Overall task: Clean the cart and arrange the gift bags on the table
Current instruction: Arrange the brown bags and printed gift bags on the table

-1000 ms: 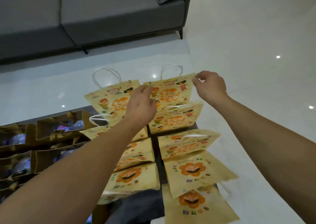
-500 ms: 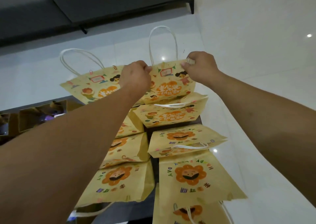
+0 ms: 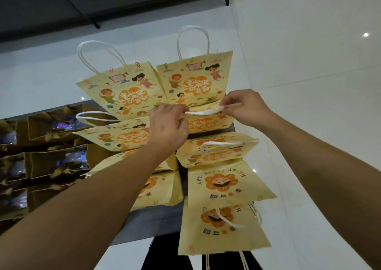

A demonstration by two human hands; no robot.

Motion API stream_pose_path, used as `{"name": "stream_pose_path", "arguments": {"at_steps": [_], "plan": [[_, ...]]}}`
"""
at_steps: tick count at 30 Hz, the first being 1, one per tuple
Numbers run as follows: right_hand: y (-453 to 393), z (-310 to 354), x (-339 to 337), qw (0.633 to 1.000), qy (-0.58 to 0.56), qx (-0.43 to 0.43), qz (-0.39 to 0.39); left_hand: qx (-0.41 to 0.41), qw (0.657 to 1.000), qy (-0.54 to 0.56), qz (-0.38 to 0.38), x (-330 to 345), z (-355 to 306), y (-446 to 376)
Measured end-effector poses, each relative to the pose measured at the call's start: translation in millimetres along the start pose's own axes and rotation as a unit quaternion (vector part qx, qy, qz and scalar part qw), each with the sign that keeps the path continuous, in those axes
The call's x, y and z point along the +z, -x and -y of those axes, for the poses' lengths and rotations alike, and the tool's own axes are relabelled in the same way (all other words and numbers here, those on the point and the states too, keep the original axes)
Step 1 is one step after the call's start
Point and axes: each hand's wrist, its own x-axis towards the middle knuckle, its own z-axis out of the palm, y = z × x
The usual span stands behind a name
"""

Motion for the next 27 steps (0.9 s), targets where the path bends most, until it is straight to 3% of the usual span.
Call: {"name": "stream_pose_path", "arguments": {"at_steps": [3,7,11,18,21,23,25,27], "plan": [[-14,-8,6,0.998,0.03,-0.01,-0.059,-0.015,0.998,-0.06,-0.012,11,1,-6],[-21,-13,17,0.997,0.002,0.017,-0.074,-0.093,0.991,-0.099,0.002,14,-8,-22],[-16,-11,19,0.997,-0.012,0.015,-0.075,-0.102,0.988,-0.118,0.01,17,-10,-25],[37,-20,-3,0.982,-0.062,-0.051,-0.171,-0.036,0.991,-0.022,-0.127,-3,-16,5],[64,-50,-8,0.999,-0.034,-0.017,0.017,0.113,0.993,-0.02,-0.008,-8,-9,33],[71,-62,-7,0.993,-0.003,0.023,0.113,0.164,0.981,-0.042,0.09,-6,-6,46],[72,-63,-1,0.994,-0.015,0.029,0.106,0.157,0.978,-0.026,0.136,0,-10,56],[73,-61,8,0.998,-0.04,0.03,0.047,0.12,0.978,-0.031,0.168,8,-19,60]]}}
